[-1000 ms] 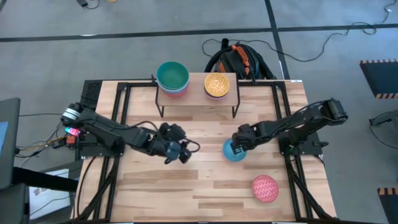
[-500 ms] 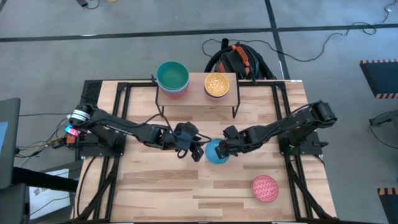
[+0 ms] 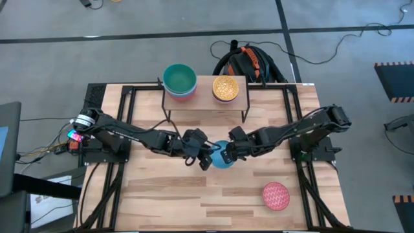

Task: Place and stack bowls onto a shelf
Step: Stack the light blue patterned bowl on top of the yellow patterned bowl on the shelf

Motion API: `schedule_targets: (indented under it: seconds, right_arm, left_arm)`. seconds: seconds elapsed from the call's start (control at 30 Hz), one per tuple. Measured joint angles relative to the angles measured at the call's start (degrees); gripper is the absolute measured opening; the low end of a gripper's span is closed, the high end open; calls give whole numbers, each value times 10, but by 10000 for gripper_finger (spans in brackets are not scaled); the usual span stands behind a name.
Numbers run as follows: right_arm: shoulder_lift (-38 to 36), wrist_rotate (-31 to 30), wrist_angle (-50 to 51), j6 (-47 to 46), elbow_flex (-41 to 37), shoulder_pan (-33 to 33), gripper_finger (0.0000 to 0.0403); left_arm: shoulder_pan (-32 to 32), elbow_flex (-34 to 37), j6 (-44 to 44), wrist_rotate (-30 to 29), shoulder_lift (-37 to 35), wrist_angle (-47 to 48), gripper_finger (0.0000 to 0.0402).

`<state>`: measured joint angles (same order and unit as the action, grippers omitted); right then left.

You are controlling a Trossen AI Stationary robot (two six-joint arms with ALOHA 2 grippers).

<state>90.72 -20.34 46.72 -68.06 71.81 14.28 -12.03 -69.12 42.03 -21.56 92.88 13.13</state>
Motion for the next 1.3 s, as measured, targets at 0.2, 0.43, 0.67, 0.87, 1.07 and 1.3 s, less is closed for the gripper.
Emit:
schedule_targets:
  seconds: [0.2,0.43,0.67,0.87,1.07,1.3]
  right_arm:
    - [1,-6,7,8,16,2,46]
    - [7,-8,2,9,22,-3,46]
    - [43,10,33,-17,24,-5,46]
    - [86,38,25,-14,22,4,46]
    - [142,48,-25,14,22,11,48]
    - [196,97,-108,14,23,10,51]
  left_arm:
    - [6,-1,22,-11,-1,37,114]
    - [18,-2,31,-14,3,67,114]
    - [29,-2,52,12,48,70,114]
    - [24,-1,33,45,85,83,114]
    - [6,0,10,58,110,115,114]
    - [-19,0,22,49,113,170,114]
